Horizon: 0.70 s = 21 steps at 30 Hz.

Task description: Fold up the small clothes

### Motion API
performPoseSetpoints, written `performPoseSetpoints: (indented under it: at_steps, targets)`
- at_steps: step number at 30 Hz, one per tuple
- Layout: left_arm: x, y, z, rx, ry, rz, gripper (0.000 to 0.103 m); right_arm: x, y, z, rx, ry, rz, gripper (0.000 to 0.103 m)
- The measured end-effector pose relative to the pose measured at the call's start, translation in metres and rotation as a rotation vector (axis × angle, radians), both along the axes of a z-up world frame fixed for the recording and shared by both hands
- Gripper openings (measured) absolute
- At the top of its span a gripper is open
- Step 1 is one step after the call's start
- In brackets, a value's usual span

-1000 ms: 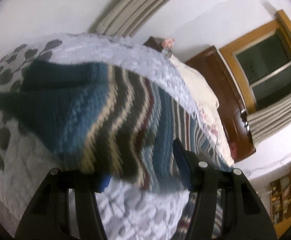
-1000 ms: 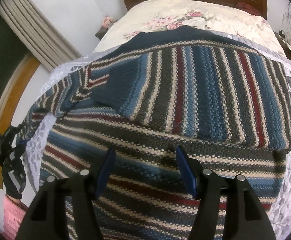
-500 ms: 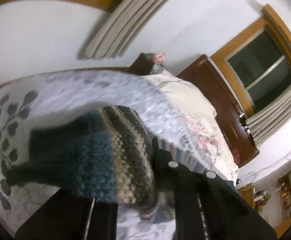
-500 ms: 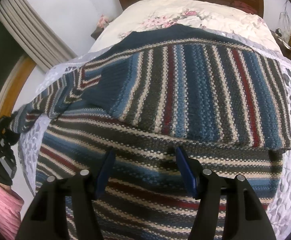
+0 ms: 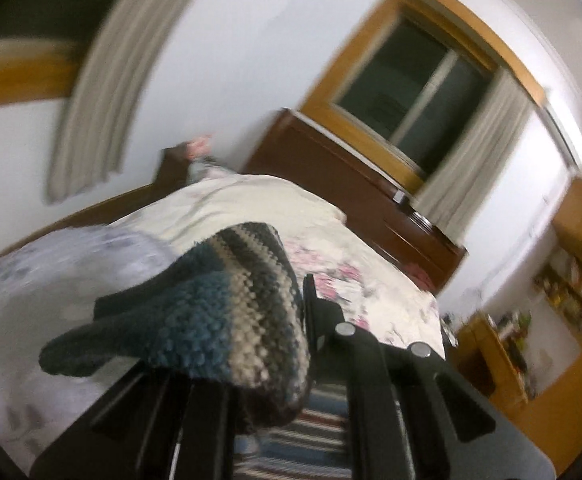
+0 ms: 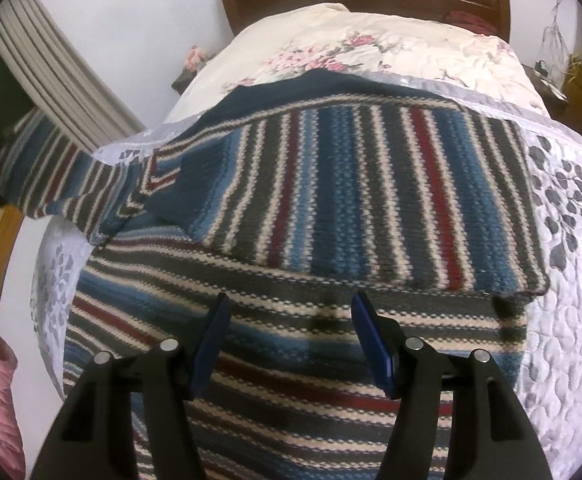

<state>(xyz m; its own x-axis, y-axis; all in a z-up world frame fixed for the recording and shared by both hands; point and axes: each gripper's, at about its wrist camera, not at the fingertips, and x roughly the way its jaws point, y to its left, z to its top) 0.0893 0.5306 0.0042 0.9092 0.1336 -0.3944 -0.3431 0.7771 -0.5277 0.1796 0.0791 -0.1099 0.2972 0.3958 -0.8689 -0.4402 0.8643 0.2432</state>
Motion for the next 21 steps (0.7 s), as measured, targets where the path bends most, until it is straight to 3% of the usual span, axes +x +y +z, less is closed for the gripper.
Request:
performPoseSetpoints:
  at_steps: [5,8,11,15,21]
  targets:
    - [0.057,-0.074,0.006,0.088,0.027,-0.161,0.009,0.005,-0.019,0.003,0.008,-0.005,-0.036,0.063]
    - [0.087,-0.119,-0.007,0.109,0.070,-0.258,0.010,0.008,-0.033,0.004,0.013,-0.008,-0.063,0.063]
    - [0.117,-0.160,-0.034,0.091,0.131,-0.340,0.010,0.011,-0.042,0.006,0.013,-0.012,-0.079,0.063]
    - [0.143,-0.185,-0.076,0.068,0.206,-0.391,0.010,0.015,-0.052,0.008,0.008,-0.020,-0.096,0.063]
    - [0.161,-0.192,-0.143,-0.006,0.316,-0.448,0.015,0.021,-0.057,0.004,0.000,-0.009,-0.105,0.063]
